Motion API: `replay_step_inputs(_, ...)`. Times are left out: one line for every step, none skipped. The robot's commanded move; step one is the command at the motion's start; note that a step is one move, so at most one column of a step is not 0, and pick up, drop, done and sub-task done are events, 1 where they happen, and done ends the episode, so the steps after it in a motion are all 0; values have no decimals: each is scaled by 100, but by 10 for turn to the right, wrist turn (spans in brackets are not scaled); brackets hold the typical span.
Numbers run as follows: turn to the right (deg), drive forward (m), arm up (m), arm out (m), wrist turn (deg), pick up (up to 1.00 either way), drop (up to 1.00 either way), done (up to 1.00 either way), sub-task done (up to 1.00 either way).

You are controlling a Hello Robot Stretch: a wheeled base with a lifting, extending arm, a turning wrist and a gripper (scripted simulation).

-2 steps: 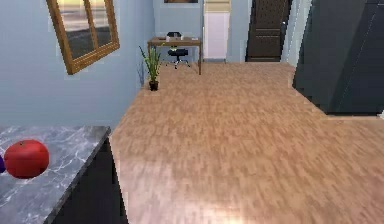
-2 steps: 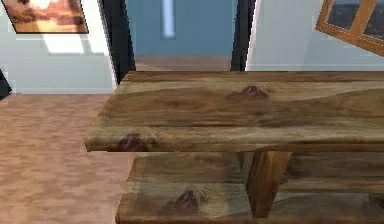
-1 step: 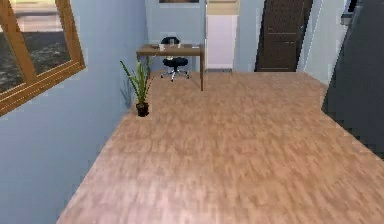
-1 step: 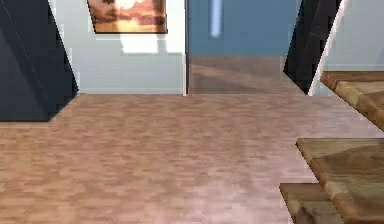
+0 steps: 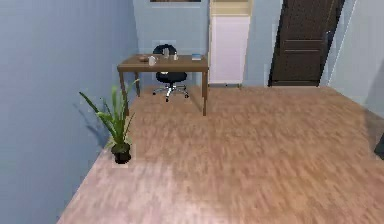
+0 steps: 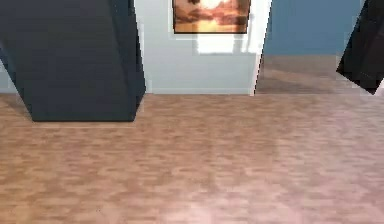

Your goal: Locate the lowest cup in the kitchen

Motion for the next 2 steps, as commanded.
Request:
replay_step_inputs(0,100,0,0,0,0,0,0,0)
replay_step_inputs(0,100,0,0,0,0,0,0,0)
